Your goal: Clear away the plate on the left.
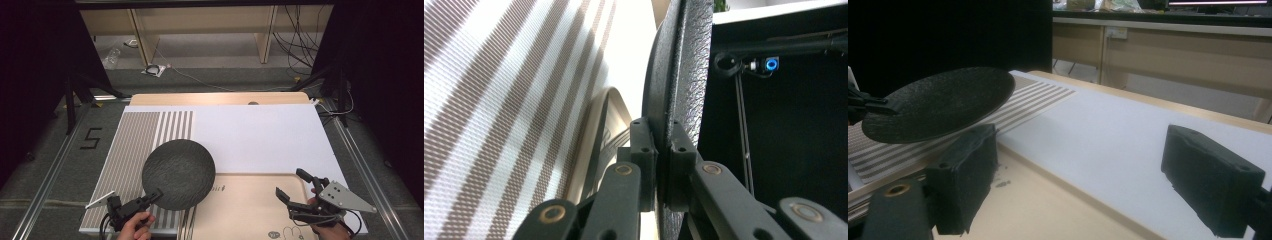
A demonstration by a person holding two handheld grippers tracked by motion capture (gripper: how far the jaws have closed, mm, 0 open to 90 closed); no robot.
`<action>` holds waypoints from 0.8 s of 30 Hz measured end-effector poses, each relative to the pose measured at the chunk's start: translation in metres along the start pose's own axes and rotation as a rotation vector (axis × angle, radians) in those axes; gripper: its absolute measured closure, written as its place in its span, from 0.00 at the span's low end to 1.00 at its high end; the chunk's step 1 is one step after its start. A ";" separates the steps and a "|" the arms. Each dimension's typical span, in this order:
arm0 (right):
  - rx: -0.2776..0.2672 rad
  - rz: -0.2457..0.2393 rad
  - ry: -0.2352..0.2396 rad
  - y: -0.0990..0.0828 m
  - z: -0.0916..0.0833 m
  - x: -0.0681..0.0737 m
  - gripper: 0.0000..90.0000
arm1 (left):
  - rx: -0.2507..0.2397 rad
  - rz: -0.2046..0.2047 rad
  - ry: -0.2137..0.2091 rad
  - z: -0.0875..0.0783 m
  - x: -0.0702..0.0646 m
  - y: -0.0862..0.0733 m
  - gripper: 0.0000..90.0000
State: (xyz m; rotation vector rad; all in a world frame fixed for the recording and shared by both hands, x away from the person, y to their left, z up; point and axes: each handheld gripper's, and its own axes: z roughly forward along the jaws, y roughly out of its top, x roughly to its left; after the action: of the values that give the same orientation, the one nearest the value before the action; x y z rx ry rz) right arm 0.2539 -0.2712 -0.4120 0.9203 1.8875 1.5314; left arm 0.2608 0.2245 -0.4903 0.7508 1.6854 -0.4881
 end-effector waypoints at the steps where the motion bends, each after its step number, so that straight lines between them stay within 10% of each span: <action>1: 0.003 0.000 -0.001 0.000 0.000 0.000 0.18 | 0.002 0.002 -0.002 0.001 0.000 -0.001 0.95; 24: 0.001 -0.003 -0.001 0.000 0.000 0.000 0.18 | 0.144 0.037 0.005 0.024 -0.005 -0.026 0.95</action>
State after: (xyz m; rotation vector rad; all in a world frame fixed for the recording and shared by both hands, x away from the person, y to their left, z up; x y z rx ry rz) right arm 0.2537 -0.2715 -0.4119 0.9179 1.8884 1.5276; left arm 0.2600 0.1887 -0.4934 0.8863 1.6512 -0.5866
